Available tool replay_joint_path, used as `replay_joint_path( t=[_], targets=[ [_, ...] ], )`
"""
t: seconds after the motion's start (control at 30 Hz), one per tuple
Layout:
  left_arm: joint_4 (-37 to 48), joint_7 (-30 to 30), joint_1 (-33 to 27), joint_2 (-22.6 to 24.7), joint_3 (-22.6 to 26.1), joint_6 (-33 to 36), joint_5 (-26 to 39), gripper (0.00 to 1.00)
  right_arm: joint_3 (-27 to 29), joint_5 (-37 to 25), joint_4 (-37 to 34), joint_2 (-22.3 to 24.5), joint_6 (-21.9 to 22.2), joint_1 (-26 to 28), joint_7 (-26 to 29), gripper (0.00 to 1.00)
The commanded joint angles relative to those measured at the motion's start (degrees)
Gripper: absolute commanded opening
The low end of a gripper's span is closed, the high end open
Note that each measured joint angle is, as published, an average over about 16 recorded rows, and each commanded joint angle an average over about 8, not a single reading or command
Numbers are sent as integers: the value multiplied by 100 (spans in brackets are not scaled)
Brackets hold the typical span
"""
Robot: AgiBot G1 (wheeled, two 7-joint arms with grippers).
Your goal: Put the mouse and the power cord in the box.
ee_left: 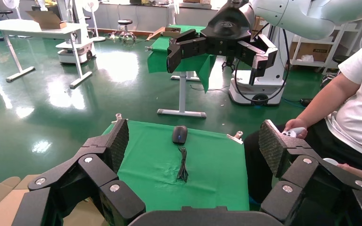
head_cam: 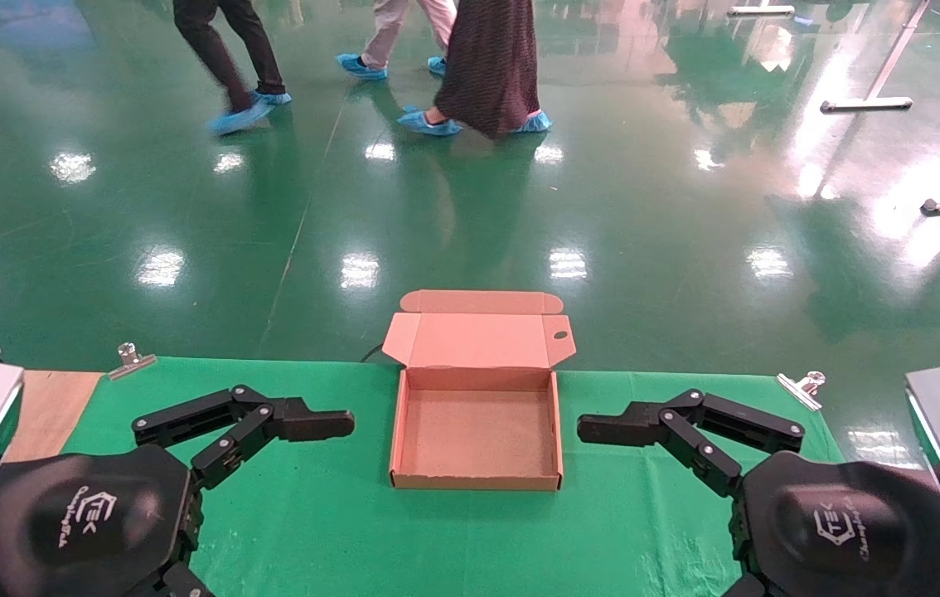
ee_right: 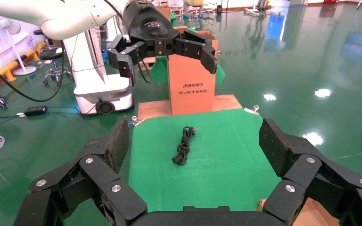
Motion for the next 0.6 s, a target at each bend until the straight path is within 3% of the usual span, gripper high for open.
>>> replay_joint_path(
  t=[0.03, 0.6],
  targets=[
    [0, 0, 0, 0, 0, 0, 0, 100, 0, 0, 0, 0, 0, 0, 0, 100],
    [0, 0, 0, 0, 0, 0, 0, 100, 0, 0, 0, 0, 0, 0, 0, 100]
  ],
)
